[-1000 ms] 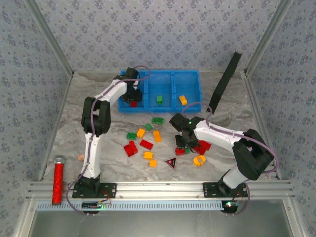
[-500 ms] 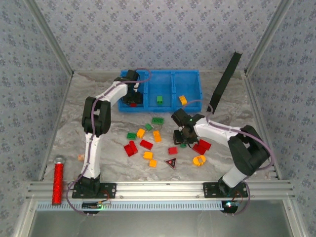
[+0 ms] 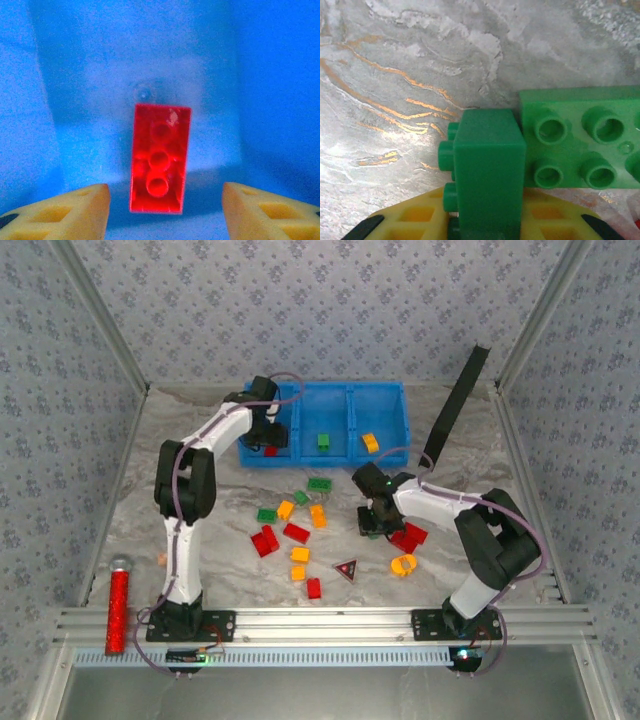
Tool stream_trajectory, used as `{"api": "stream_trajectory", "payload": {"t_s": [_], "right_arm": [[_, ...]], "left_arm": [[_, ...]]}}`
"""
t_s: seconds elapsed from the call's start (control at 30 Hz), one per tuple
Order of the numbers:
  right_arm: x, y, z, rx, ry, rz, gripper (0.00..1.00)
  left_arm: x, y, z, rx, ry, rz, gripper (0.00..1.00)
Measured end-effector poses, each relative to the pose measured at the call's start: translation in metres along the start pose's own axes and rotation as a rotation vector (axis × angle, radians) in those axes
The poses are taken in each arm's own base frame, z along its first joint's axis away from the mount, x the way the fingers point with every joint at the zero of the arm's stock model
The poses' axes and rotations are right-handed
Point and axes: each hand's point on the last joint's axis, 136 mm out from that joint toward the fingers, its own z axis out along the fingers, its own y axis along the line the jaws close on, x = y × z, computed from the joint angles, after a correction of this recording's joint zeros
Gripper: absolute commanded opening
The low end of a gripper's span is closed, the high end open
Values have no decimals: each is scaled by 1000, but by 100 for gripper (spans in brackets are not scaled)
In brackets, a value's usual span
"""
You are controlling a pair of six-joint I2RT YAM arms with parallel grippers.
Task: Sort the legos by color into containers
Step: Pick up the lego from the center of the table, then place the lego in the container.
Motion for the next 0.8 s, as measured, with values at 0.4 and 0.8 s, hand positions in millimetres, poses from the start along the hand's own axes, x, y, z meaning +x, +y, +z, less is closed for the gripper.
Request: {"api": "stream_trajectory", "payload": {"t_s": [0.4, 0.8], "right_arm": [[-50, 38, -70, -49, -107, -129, 20], [-190, 89, -139, -74, -386, -296, 20]], "left_arm": [[82, -15, -115, 29, -24, 68, 64], [208, -50, -143, 99, 99, 26, 66]]}}
